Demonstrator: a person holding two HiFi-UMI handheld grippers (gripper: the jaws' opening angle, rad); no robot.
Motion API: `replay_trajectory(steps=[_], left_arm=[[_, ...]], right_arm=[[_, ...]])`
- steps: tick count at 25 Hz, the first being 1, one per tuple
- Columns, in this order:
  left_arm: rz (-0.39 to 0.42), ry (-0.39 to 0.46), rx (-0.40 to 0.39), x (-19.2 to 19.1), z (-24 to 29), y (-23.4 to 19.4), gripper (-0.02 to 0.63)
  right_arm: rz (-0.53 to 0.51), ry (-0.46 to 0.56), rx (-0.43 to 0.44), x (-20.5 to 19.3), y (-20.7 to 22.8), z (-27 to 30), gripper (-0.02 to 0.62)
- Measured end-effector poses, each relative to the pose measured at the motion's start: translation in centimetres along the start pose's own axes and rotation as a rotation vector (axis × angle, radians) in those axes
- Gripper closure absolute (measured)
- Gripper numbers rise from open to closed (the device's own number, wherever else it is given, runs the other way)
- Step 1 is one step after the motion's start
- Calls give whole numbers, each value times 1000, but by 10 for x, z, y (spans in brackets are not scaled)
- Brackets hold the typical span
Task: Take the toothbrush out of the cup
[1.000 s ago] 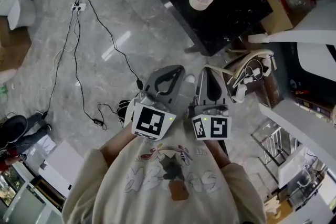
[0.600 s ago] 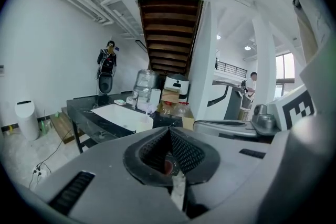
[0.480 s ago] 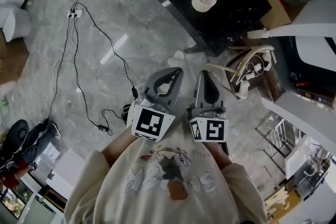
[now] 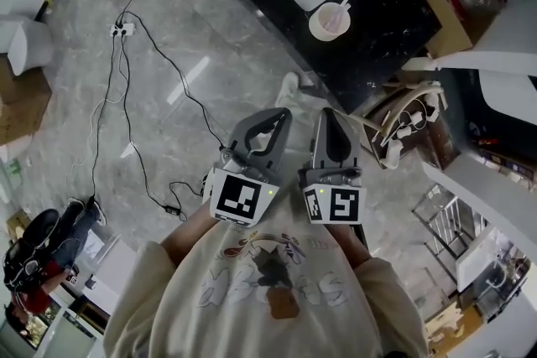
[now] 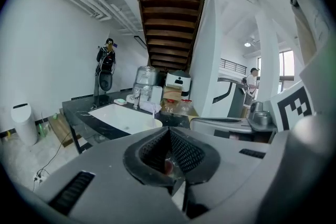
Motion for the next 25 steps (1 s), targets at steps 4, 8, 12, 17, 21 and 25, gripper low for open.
replay_trajectory(steps=[4, 8, 12, 17, 21, 25], left_arm=[[-6, -8, 6, 13, 39, -20, 594], [-3, -21, 0, 28, 76, -35, 594], [7, -32, -6, 44, 112, -48, 594], [-34, -80, 33, 45, 154, -69, 594], [-29, -74, 32, 55, 172, -74, 594], [-24, -98, 26, 50, 192, -79, 594]], right_arm=[[9, 2, -13, 11, 26, 39, 583], [11, -12, -26, 21, 50, 75, 583], [35, -20, -20, 32, 70, 110, 583], [71, -61, 12, 30, 95, 147, 583], [97, -89, 20, 27, 108, 162, 580], [92, -113, 39, 26, 117, 178, 580]])
Point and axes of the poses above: the fingertips, and each gripper's own axes: z forward along the fingers, y to its right, x out of its top, the point moved 1 cm from there along -z, backward along the fingers, and after that the axes turned 4 degrees about y, right-handed, at the moved point
